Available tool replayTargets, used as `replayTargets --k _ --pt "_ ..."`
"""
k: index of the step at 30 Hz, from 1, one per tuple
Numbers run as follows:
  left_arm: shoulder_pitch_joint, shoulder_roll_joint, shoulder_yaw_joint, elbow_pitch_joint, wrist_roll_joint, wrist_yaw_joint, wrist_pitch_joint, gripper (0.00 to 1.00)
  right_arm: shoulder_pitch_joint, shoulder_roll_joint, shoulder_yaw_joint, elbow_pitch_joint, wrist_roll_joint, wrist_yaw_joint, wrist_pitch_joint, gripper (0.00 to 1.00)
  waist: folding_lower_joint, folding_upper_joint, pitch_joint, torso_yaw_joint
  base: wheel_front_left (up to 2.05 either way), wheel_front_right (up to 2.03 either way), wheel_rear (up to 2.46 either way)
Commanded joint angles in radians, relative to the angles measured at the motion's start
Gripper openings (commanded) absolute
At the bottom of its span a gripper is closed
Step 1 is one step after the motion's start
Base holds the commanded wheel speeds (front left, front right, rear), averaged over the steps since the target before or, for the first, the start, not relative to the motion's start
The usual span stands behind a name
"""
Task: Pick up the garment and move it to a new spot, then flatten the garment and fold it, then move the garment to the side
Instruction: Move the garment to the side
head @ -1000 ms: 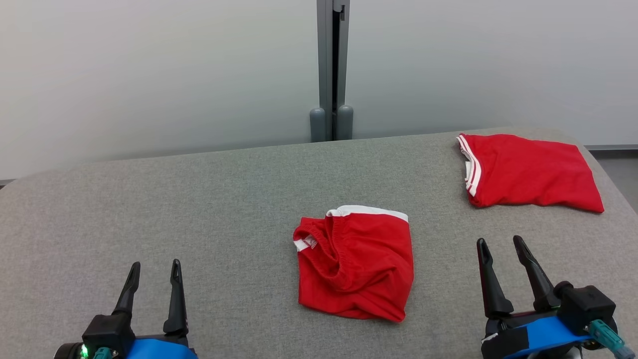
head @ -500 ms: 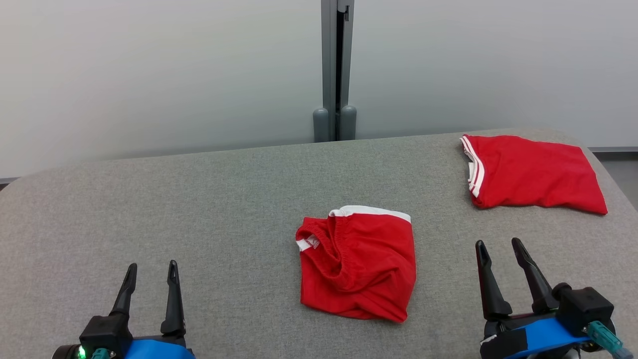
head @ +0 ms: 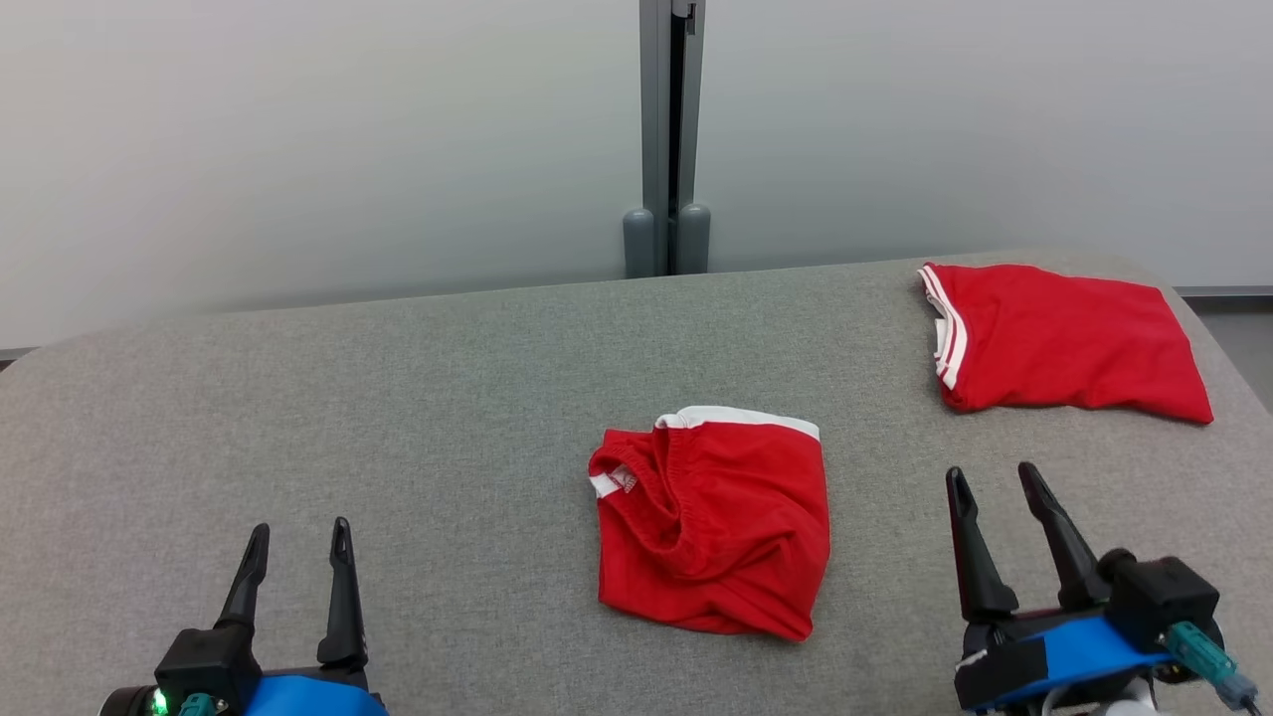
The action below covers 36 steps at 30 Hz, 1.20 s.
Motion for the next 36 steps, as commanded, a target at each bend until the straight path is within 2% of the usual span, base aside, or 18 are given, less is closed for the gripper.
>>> replayTargets --k 1,7,11,17,27,36 --pt "-0.013 0.000 0.004 -0.002 0.005 0.003 -0.005 1.00 -0.027 0.001 -0.002 0.002 -0.010 0.000 -0.003 1.00 0.0000 0.0000 0.002 0.002 0.00 0.00 0.00" --pt "-0.032 0.000 -0.006 -0.007 0.009 -0.001 -0.005 1.00 -0.144 0.001 0.028 0.060 -0.045 0.000 -0.003 1.00 0.0000 0.0000 0.026 0.017 0.00 0.00 0.00" --pt "-0.051 0.000 -0.016 -0.014 0.005 -0.002 -0.005 1.00 -0.242 -0.002 0.044 0.143 -0.070 0.000 0.000 1.00 0.0000 0.0000 0.058 0.034 0.00 0.00 0.00" --pt "-0.080 0.000 -0.033 -0.010 0.000 -0.004 -0.004 1.00 -0.358 -0.002 0.046 0.318 -0.095 0.000 0.016 1.00 0.0000 0.0000 0.107 0.064 0.00 0.00 0.00" --pt "-0.125 -0.001 -0.045 -0.014 -0.011 -0.006 -0.005 1.00 -0.435 -0.001 0.026 0.608 -0.119 0.000 0.003 1.00 0.0000 0.0000 0.166 0.106 0.00 0.00 0.00" --pt "-0.158 -0.002 -0.052 -0.012 -0.009 -0.008 -0.004 1.00 -0.476 0.000 0.079 0.768 -0.016 0.000 -0.003 1.00 0.0000 0.0000 0.214 0.118 0.00 0.00 0.00"
